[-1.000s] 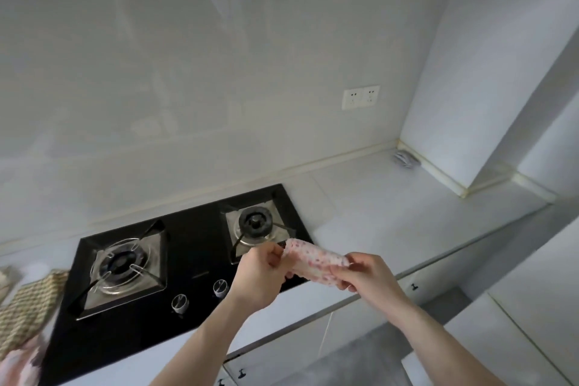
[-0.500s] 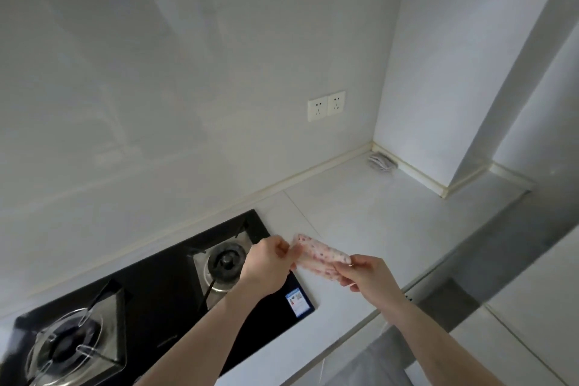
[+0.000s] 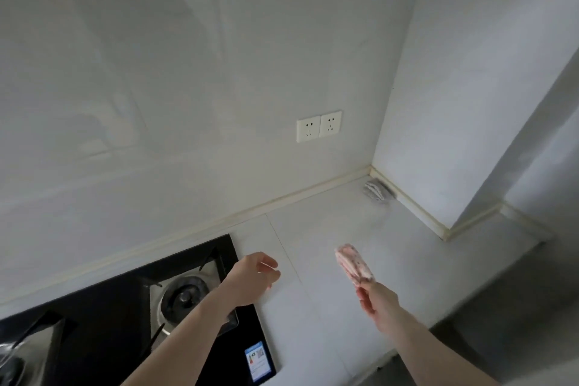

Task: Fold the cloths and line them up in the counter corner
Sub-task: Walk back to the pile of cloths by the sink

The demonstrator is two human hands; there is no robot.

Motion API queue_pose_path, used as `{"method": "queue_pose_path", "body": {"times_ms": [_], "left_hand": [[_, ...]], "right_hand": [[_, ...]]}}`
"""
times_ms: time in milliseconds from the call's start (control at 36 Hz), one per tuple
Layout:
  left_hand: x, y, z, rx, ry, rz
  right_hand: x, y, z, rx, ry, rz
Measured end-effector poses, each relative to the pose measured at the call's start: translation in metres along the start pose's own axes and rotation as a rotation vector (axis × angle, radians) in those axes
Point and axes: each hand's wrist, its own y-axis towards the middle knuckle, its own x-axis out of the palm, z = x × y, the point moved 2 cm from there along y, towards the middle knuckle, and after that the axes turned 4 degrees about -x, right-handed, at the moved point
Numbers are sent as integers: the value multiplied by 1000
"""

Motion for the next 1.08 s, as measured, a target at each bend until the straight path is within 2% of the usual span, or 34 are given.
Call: {"method": "queue_pose_path", "body": {"times_ms": [250, 306, 361, 417, 667, 806, 972, 1083], "left_hand": [[34, 54, 50, -43, -8, 85], [39, 67, 59, -38, 1, 111], [45, 78, 66, -40, 14, 116], [50, 87, 71, -42, 31, 119], [61, 114, 83, -74, 84, 143], [64, 127, 88, -100, 104, 151], [69, 139, 100, -109, 121, 146], [70, 142, 104, -122, 125, 137]], "right_hand": [[-48, 115, -47, 35, 1, -48], [-53, 139, -57, 20, 5, -12], [-53, 164, -67, 43, 148, 89], [-53, 175, -80, 31, 194, 159], [-66, 226, -135, 24, 176, 201], [-67, 250, -161, 29, 181, 295], [-78, 295, -169, 114, 242, 297], [-69, 295, -183, 71, 218, 260]]}}
